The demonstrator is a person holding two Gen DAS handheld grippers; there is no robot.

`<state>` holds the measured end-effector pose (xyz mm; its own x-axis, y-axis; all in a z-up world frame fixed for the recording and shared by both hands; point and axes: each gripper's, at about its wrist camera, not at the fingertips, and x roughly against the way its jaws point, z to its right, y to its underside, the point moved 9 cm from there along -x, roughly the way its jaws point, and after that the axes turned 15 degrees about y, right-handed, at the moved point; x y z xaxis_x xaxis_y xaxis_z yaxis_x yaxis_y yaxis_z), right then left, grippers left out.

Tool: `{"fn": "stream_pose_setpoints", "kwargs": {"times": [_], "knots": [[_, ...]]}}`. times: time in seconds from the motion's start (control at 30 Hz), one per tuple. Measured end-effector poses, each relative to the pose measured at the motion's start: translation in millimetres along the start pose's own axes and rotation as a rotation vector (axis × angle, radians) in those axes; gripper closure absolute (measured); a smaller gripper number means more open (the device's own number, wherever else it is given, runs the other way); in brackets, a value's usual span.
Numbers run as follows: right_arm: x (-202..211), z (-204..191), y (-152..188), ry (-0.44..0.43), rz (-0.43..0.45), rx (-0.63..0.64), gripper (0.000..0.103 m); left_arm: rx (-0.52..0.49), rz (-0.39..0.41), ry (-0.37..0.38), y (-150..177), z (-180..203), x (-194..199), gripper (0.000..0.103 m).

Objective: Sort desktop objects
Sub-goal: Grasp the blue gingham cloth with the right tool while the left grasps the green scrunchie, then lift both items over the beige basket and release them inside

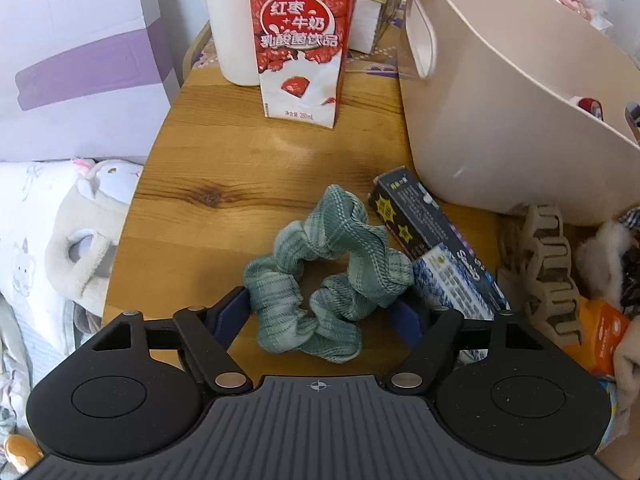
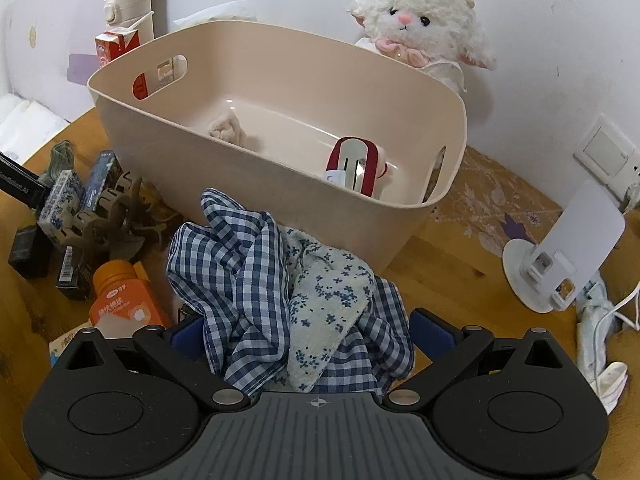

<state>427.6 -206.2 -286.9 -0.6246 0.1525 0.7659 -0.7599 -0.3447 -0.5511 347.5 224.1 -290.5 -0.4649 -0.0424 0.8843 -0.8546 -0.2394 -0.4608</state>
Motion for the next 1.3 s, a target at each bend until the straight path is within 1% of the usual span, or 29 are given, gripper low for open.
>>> {"fn": "stream_pose_setpoints", "kwargs": {"times": [0.07, 0.13, 0.17, 0.2, 0.23, 0.27, 0.3, 0.33, 0.37, 0.43, 0.53, 0.6, 0.7, 0.93, 1.17, 1.3], "knots": [[0, 0, 0, -0.011, 0.0, -0.007, 0.005, -0.018, 0.002, -0.007, -2, 1, 0, 0.038], [2, -1, 0, -0.036, 0.005, -0.015, 0.019, -0.051, 0.004, -0.015, -3, 4, 0, 0.047], [3, -2, 0, -0.047, 0.004, -0.018, 0.021, -0.066, 0.005, -0.01, -4, 5, 0, 0.049], [4, -3, 1, -0.054, 0.003, -0.022, 0.026, -0.077, 0.006, -0.003, -3, 7, 0, 0.053], [4, -4, 0, -0.063, 0.002, -0.025, 0.034, -0.086, 0.005, 0.0, -3, 8, 0, 0.057], [4, -4, 0, -0.072, 0.0, -0.031, 0.038, -0.096, 0.005, 0.005, -3, 9, 0, 0.059], [5, -4, 0, -0.076, -0.004, -0.035, 0.047, -0.106, 0.005, 0.009, -3, 10, 0, 0.064], [5, -5, 0, -0.076, -0.009, -0.039, 0.052, -0.112, 0.005, 0.012, -3, 11, 0, 0.067], [6, -4, 1, -0.076, -0.012, -0.045, 0.055, -0.115, 0.003, 0.013, -2, 12, 0, 0.068], [7, -3, 2, -0.084, -0.017, -0.062, 0.064, -0.117, -0.003, 0.015, -2, 12, 1, 0.072], [12, -2, 3, -0.089, -0.024, -0.074, 0.073, -0.112, -0.008, 0.012, 1, 11, 3, 0.076], [16, 0, 4, -0.081, -0.03, -0.083, 0.076, -0.124, -0.01, 0.012, 3, 11, 4, 0.077], [22, 7, 6, -0.081, -0.036, -0.121, 0.077, -0.146, -0.005, 0.013, 7, 13, 10, 0.077], [39, 25, 12, -0.067, -0.028, -0.206, 0.078, -0.176, 0.026, 0.026, 11, 18, 26, 0.078], [62, 40, 16, -0.04, 0.003, -0.266, 0.078, -0.219, 0.068, 0.038, 10, 29, 46, 0.078], [75, 46, 17, -0.027, 0.02, -0.279, 0.078, -0.236, 0.089, 0.037, 9, 34, 54, 0.078]]}}
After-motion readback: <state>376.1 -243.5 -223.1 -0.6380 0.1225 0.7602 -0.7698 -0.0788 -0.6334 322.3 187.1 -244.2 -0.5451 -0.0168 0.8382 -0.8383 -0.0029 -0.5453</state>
